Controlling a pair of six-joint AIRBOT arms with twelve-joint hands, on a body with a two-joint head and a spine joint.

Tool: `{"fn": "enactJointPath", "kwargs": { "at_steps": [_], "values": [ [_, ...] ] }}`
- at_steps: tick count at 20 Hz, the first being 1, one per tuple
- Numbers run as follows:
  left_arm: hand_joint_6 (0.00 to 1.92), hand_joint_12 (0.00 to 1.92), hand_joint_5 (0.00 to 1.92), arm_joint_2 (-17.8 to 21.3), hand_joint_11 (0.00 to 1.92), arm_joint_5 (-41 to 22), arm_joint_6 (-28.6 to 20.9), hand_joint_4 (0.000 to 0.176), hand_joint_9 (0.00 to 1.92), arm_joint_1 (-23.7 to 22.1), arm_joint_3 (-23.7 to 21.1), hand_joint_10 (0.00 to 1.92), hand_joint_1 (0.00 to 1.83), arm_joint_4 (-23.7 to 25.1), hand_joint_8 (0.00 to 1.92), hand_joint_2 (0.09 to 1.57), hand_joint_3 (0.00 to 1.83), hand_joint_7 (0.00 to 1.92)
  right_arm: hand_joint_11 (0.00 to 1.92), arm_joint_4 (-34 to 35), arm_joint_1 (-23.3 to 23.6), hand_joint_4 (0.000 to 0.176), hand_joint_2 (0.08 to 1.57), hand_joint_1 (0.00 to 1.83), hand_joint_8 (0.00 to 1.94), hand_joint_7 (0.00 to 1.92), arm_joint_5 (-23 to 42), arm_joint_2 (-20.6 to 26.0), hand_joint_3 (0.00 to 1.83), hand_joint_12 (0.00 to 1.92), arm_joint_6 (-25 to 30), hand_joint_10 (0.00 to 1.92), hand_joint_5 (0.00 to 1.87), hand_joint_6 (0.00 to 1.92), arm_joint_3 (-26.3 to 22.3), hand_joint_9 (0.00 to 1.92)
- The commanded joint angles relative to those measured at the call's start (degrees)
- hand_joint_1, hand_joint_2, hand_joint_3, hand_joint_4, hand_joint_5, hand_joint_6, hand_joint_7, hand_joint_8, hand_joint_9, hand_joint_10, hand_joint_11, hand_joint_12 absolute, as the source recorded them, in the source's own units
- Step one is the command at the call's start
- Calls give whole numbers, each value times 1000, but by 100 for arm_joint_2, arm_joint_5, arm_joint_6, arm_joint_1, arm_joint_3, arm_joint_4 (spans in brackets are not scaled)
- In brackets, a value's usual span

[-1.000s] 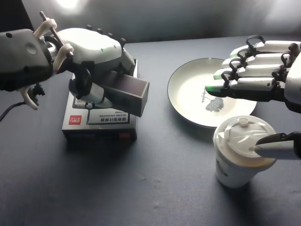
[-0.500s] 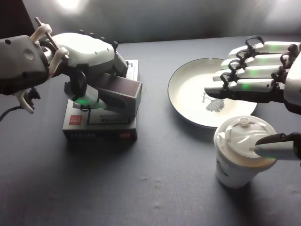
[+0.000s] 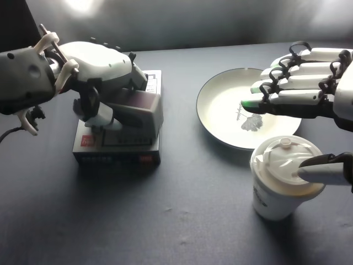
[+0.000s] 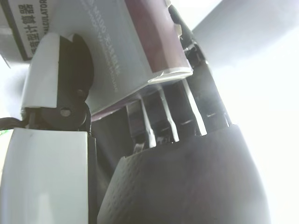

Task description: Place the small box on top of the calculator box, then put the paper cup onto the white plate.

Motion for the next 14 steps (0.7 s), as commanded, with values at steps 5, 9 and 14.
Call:
{"fn": "enactJointPath", "kwargs": {
  "at_steps": [5,9,14],
  "values": [
    [0,672,697,44,459,-459,-59,0,802,17,21,2,1045,69,1,1134,2,806,0,239,38,0,1261,380,1,173,444,-73,1,243,300,2,187,1,89,129],
    [0,586,462,44,271,-494,-81,0,554,16,21,0,875,70,0,1131,2,561,0,238,36,0,1268,331,0,145,386,-227,2,203,413,0,167,0,161,105],
    [0,540,327,44,168,-508,-90,0,404,8,7,0,736,75,0,1062,0,406,0,232,25,0,1274,289,0,95,164,-490,3,53,838,0,111,0,391,57]
  ]
}}
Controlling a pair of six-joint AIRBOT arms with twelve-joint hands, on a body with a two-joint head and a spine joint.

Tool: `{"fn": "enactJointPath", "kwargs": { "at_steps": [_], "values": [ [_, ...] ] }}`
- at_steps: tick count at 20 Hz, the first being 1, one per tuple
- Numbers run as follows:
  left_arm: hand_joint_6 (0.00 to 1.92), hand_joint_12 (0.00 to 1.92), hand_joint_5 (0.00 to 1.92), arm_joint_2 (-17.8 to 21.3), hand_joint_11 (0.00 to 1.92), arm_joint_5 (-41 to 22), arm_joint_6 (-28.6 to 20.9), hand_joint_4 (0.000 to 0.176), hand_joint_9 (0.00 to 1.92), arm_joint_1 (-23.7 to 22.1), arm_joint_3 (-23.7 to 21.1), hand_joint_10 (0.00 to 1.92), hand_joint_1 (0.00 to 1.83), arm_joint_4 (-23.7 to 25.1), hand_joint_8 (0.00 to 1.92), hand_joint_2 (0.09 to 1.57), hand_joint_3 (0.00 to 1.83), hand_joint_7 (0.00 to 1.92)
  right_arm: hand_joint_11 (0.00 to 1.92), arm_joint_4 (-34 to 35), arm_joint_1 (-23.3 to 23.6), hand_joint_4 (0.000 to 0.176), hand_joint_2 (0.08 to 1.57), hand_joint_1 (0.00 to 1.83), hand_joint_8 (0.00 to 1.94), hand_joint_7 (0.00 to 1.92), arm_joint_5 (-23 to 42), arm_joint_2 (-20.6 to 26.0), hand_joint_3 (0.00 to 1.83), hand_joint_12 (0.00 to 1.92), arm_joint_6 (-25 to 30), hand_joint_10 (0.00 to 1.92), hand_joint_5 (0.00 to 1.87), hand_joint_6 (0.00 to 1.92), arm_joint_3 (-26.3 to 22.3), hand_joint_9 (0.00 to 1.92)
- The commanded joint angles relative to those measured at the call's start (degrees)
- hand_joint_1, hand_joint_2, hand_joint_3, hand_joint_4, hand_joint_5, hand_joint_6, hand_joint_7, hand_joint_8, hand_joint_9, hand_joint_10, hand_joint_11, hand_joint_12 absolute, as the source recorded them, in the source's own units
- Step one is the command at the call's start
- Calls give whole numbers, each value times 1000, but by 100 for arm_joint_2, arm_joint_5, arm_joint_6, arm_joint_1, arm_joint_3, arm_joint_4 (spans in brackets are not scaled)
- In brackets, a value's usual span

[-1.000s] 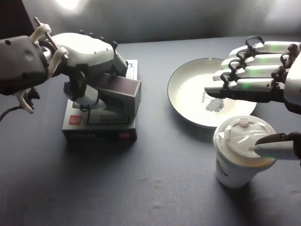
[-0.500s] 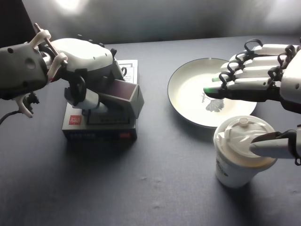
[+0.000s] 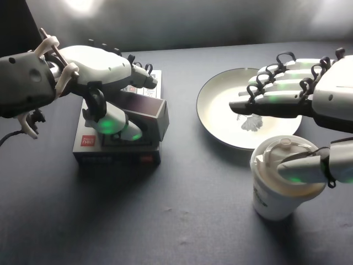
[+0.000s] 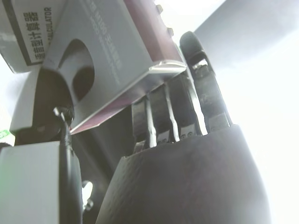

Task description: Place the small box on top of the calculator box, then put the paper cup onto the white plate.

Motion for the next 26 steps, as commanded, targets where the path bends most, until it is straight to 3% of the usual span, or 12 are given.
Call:
{"fn": "enactJointPath", "kwargs": {
  "at_steps": [1,2,3,5,9,14,18,20,22,26],
  "values": [
    [0,540,327,54,168,-487,-28,0,404,-37,7,0,736,65,0,1062,0,406,0,126,26,0,1274,289,0,95,477,27,3,53,158,0,111,0,24,57],
    [0,540,327,56,168,-487,-41,0,404,-49,6,0,736,65,0,1062,0,406,0,93,25,0,1274,289,0,95,475,2,3,53,191,0,111,0,24,57],
    [0,499,266,62,135,-487,-41,0,353,-69,-3,0,602,65,0,1026,0,344,0,-155,26,0,1239,340,0,89,474,-19,0,85,401,1,105,0,24,64],
    [3,419,267,78,152,-486,-41,0,331,-104,-27,0,417,57,1,1002,2,329,0,-346,27,0,1083,589,0,5,474,-29,0,1,676,0,19,0,23,2],
    [6,376,315,238,218,-624,-34,0,371,-150,-231,8,340,-108,7,1023,1,371,0,-722,44,0,972,747,0,0,437,-32,0,0,1130,0,0,0,23,0],
    [0,344,258,619,137,-891,761,0,318,-258,-742,1,215,-1094,0,1066,13,319,0,-1521,57,0,873,994,0,0,356,-66,0,0,1733,0,0,0,7,0],
    [7,357,259,985,150,-917,787,0,317,-324,-1163,3,141,-1152,5,1099,13,309,0,-1606,53,0,819,1174,0,0,242,-90,0,0,1751,0,0,0,9,0],
    [2,350,250,1201,128,-883,778,0,306,-376,-1387,0,150,-1112,1,1112,14,302,0,-2028,88,0,829,1203,0,0,241,-117,0,0,2121,0,0,0,10,0],
    [6,367,265,1388,160,-852,428,0,330,-395,-1571,10,155,-787,7,1116,10,321,0,-2444,117,0,859,1306,0,0,241,-137,0,0,2547,0,0,0,9,0],
    [3,378,274,1689,171,-1161,-1326,0,344,-111,-1938,7,170,833,4,1135,9,331,27,-3235,124,0,870,1327,0,0,242,-138,0,14,3249,0,0,0,10,0]
  ]
}}
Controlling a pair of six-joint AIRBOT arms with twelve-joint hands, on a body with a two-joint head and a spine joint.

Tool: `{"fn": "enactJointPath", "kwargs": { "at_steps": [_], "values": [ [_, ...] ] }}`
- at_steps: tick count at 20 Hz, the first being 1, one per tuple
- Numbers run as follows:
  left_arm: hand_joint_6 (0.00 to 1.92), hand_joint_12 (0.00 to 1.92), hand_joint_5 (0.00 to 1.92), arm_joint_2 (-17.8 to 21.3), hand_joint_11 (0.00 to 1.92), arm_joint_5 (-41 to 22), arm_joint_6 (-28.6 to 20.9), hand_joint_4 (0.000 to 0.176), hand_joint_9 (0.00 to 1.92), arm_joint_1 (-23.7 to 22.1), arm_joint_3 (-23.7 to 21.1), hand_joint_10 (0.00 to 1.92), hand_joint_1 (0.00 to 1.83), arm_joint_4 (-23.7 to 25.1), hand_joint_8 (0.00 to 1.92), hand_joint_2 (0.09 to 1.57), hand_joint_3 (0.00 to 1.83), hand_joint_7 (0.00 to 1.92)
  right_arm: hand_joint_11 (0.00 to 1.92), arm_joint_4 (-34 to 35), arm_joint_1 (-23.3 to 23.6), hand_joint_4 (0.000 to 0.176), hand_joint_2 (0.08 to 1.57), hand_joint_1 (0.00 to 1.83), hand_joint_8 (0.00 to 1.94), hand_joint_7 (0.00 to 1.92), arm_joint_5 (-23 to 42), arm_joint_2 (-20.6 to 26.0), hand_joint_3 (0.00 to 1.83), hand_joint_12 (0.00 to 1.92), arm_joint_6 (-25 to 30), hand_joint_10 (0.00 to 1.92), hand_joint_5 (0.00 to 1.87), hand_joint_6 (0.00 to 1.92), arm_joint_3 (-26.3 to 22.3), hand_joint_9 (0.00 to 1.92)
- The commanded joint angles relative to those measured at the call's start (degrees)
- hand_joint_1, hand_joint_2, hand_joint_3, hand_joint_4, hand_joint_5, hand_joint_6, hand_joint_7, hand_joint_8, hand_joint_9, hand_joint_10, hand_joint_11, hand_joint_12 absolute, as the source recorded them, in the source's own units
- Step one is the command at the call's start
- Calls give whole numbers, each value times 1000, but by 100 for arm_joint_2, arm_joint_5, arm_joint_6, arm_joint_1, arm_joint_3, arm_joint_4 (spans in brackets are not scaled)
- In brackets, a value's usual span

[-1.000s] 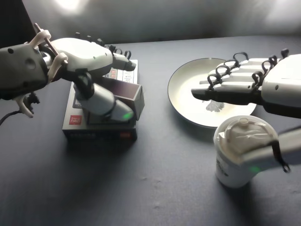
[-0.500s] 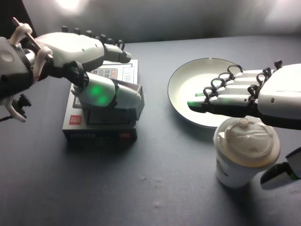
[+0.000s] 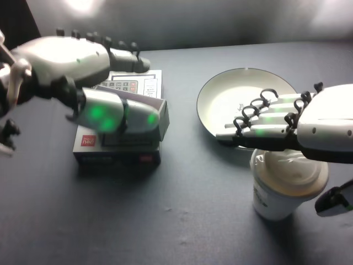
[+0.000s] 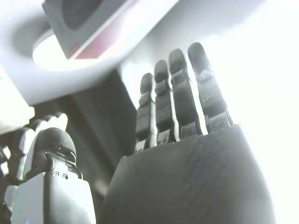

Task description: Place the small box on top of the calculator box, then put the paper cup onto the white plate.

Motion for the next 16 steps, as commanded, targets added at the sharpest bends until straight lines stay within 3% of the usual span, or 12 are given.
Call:
{"fn": "enactJointPath", "kwargs": {
  "at_steps": [1,3,6,11,14,16],
  "values": [
    [3,378,274,135,171,-650,-318,0,344,24,-39,7,170,336,4,1135,9,331,27,59,72,0,870,1327,0,0,327,61,0,14,66,0,0,0,-13,0],
    [10,387,287,304,171,-802,-1136,0,353,277,-219,11,186,1142,12,1144,5,344,4,-324,74,0,902,1328,0,0,320,50,5,8,463,0,0,0,-12,0],
    [5,387,286,690,155,-861,-1795,0,340,513,-512,3,178,1915,3,1155,7,333,10,-986,107,0,903,1311,0,0,321,30,5,13,1090,0,0,0,-12,0],
    [1,416,309,1348,160,-1016,-3693,0,370,924,-829,1,127,4137,0,1179,2,367,3,-1151,108,0,923,1321,0,0,323,-74,12,18,1367,0,0,0,122,0],
    [4,429,321,1526,170,-1159,-4379,0,382,1141,-939,4,154,5038,3,1182,1,375,14,-1155,107,0,935,1305,0,0,330,-183,11,8,1502,0,0,0,286,0],
    [4,435,324,1580,176,-1180,-4901,0,390,1258,-980,6,165,5745,5,1183,1,382,17,-1644,157,0,929,1300,0,0,436,-207,8,10,1929,0,0,0,300,0]
  ]
}}
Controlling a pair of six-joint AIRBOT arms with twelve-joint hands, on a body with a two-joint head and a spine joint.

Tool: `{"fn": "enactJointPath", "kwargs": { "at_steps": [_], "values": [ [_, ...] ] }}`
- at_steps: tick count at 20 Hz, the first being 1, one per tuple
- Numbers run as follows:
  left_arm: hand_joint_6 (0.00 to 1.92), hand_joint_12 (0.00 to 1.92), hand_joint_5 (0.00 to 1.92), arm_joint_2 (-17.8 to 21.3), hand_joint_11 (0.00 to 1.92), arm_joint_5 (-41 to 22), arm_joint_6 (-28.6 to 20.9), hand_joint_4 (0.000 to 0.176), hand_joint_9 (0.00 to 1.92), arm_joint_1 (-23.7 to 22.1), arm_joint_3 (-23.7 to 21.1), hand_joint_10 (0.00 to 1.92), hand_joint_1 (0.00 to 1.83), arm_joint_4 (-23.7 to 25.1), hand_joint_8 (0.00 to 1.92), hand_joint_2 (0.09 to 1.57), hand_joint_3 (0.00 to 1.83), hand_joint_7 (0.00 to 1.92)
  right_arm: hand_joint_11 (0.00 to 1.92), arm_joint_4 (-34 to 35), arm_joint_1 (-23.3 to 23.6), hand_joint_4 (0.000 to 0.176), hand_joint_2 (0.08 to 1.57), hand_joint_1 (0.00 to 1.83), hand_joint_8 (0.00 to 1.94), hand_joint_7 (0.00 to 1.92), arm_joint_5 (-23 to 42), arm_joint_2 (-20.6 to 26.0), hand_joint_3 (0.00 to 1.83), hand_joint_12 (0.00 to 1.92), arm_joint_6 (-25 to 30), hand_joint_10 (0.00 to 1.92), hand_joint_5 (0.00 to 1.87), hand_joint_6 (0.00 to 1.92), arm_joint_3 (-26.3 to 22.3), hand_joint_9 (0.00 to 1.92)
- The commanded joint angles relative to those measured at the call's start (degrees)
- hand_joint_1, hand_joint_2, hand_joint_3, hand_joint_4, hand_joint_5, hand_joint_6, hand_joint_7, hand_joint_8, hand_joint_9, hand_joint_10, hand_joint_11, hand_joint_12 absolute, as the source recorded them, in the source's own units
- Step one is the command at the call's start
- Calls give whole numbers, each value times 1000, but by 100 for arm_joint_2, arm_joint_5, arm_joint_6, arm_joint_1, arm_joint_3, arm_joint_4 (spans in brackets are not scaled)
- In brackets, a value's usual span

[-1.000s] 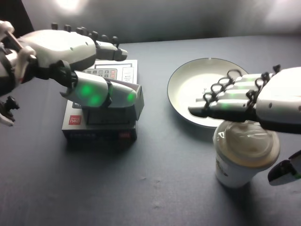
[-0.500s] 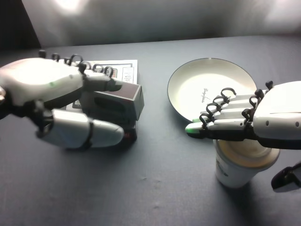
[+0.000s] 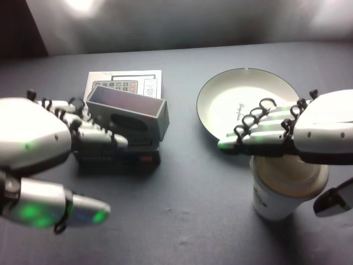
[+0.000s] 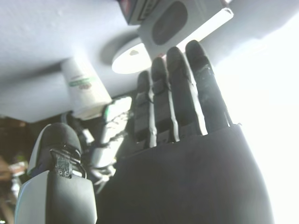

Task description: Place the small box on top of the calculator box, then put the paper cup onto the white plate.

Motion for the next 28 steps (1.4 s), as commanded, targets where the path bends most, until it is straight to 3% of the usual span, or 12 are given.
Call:
{"fn": "enactJointPath", "kwargs": {
  "at_steps": [1,7,13,18,28],
  "values": [
    [4,436,324,87,176,-643,-88,0,391,7,-18,7,168,79,5,1183,1,383,17,-10,88,0,928,1299,0,0,327,34,8,11,223,0,0,0,-4,0],
    [8,455,352,133,167,-963,-123,0,400,62,-67,7,200,511,7,1187,2,394,0,-483,260,0,966,1413,0,0,358,-62,21,0,829,0,0,0,160,0],
    [8,473,369,19,167,-980,-229,0,416,-64,-80,8,197,866,10,1191,2,415,0,-519,316,0,982,1416,0,0,391,-187,23,0,928,0,0,0,333,0],
    [4,492,366,-2,164,-1061,-259,0,417,-27,-90,7,225,926,4,1194,0,412,0,-1182,256,0,983,1412,0,0,609,-182,18,0,1920,0,0,0,338,0],
    [3,510,334,0,116,-1196,-259,0,387,-32,-149,6,177,771,3,1218,4,381,14,-1208,134,0,944,1430,0,0,618,-141,0,17,1916,0,0,0,332,0]
  ]
}}
